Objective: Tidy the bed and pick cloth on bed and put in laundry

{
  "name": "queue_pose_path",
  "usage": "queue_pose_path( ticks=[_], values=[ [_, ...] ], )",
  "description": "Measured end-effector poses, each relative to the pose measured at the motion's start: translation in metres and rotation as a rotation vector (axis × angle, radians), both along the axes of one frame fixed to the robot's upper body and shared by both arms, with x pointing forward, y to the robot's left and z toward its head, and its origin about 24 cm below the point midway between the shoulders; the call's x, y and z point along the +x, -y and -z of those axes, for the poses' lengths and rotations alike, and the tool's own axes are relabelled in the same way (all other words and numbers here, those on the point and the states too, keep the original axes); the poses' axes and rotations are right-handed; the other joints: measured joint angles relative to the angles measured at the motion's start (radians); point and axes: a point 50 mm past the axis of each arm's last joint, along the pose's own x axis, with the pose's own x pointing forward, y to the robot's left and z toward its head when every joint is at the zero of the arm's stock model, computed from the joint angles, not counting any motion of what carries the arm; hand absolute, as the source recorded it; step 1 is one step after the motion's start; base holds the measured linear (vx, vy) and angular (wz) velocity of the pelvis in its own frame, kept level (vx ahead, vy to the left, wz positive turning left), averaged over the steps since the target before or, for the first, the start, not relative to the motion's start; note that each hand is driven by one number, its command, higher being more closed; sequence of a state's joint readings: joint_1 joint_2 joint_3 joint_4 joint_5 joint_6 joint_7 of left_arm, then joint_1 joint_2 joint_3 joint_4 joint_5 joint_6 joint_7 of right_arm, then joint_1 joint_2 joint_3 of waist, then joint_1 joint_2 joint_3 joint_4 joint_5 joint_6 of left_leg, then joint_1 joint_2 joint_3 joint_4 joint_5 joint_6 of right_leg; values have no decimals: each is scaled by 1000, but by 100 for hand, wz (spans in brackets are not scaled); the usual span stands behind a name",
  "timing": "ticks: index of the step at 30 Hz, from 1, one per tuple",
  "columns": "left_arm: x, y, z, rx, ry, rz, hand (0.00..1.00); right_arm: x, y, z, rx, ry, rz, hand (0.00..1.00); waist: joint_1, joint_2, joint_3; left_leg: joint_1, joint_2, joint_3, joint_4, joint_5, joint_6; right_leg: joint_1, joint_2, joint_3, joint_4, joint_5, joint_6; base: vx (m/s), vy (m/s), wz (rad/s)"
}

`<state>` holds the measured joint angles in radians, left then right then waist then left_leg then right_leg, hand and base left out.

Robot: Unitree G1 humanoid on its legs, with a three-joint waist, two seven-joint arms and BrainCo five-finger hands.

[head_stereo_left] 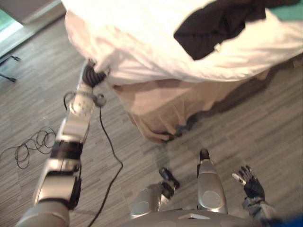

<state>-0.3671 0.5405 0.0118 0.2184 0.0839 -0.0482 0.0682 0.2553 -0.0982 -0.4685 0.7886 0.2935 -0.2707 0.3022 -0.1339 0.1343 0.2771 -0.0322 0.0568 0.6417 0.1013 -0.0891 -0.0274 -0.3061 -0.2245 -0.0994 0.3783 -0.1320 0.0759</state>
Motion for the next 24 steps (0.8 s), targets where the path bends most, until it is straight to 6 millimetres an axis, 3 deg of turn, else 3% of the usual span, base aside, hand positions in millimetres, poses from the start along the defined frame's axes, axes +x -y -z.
queue_pose_path(
  ticks=[1, 2, 3, 4, 7, 9, 14, 17, 20, 22, 23, 24],
  values=[
    [-6, 3, 11, -21, -23, 17, 100, -9, -2, 4, 8, -32, 21, 0, 4, 2, -15, 10, 0, -7, -4, 0, -1, 16, -1, -7, -4, -5, 0, 134, -2, 46],
    [-24, 11, 41, -90, -87, 57, 100, -32, -9, 14, 24, -124, 66, 0, 17, 3, -51, 34, -1, -35, -18, -3, -7, 55, -2, -30, -16, -19, 4, 102, -6, 33],
    [-30, 13, 50, -111, -109, 67, 100, -39, -11, 16, 28, -152, 76, 0, 17, 5, -62, 37, -1, -49, -19, -3, -8, 66, -3, -39, -20, -20, 4, 102, -12, 37],
    [-38, 16, 62, -139, -142, 80, 0, -47, -15, 20, 34, -187, 88, 0, 16, 6, -64, 53, 2, -60, -24, -2, -10, 93, -3, -60, -34, -20, 4, 58, -18, 33],
    [-61, 24, 95, -208, -236, 102, 0, -71, -25, 26, 48, -285, 103, 0, 17, 2, -77, 90, 12, -105, -32, -1, -13, 172, 7, -106, -74, -20, 5, 54, -32, 29],
    [-76, 33, 114, -272, -302, 128, 0, -82, -37, 32, 72, -371, 101, 0, 22, -16, -112, 108, 28, -136, -39, 3, -20, 223, 23, -142, -111, -19, 4, 76, -78, 31],
    [-96, 44, 137, -431, -400, 171, 0, -87, -43, 38, 130, -475, 78, 0, 47, -45, -168, 145, 54, -185, -72, 11, -34, 308, 63, -194, -186, -16, -1, 101, -81, 24],
    [-118, 49, 167, -578, -532, 112, 0, -91, -43, 40, 166, -524, 69, 0, 75, -49, -189, 156, 62, -206, -98, 16, -43, 340, 84, -218, -221, -15, -3, 117, -55, 20],
    [-152, 54, 215, -676, -752, -9, 0, -94, -42, 41, 198, -551, 76, 0, 96, -61, -200, 167, 66, -241, -101, 18, -45, 383, 90, -245, -254, -15, -3, 137, -25, 33],
    [-205, 45, 255, -730, -950, -212, 0, -96, -44, 43, 235, -564, 64, 0, 116, -78, -214, 176, 65, -246, -101, 18, -45, 415, 94, -252, -277, -14, -3, 109, -18, 17],
    [-216, 42, 261, -737, -991, -261, 0, -96, -46, 43, 245, -565, 61, 0, 124, -83, -217, 180, 65, -249, -101, 18, -45, 421, 94, -256, -282, -14, -3, 102, -20, 18],
    [-239, 35, 273, -754, -1056, -364, 0, -97, -49, 44, 260, -570, 63, 0, 131, -91, -222, 187, 65, -260, -102, 18, -45, 437, 94, -268, -293, -14, -3, 77, -20, 20]
  ],
)
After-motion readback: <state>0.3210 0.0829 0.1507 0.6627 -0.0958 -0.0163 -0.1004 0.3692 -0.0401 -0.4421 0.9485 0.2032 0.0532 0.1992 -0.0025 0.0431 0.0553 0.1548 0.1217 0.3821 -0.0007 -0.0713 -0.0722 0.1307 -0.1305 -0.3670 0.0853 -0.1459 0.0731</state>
